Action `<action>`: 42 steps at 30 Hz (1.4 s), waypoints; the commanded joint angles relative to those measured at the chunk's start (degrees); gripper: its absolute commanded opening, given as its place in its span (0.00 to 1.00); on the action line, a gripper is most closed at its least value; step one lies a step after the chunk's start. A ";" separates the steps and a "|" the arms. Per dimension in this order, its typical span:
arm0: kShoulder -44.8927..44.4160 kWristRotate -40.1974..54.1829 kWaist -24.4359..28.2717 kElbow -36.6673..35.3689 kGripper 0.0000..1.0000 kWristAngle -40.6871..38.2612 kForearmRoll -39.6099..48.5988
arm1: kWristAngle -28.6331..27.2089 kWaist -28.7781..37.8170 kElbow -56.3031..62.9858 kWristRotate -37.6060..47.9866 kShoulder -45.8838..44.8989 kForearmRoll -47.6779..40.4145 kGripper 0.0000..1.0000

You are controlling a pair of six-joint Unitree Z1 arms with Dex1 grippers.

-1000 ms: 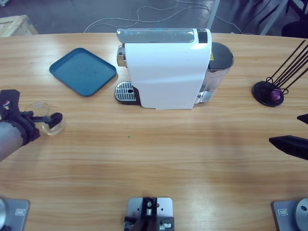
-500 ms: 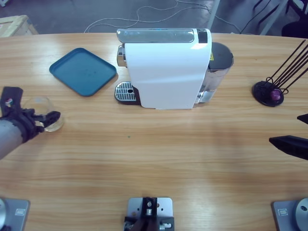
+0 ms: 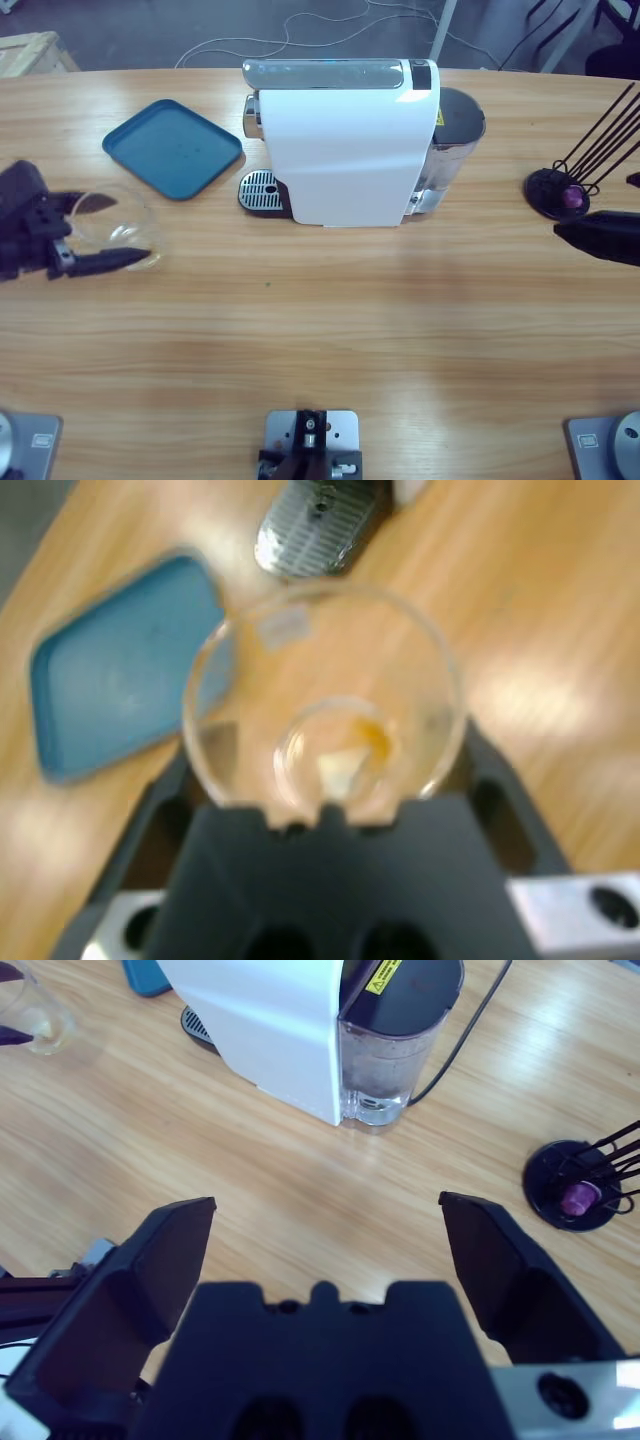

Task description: Pour coffee

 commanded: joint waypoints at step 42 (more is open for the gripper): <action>42.63 3.03 3.21 -6.82 0.71 -16.56 -38.31 | -1.30 -8.69 -0.18 -5.07 -8.08 7.76 1.00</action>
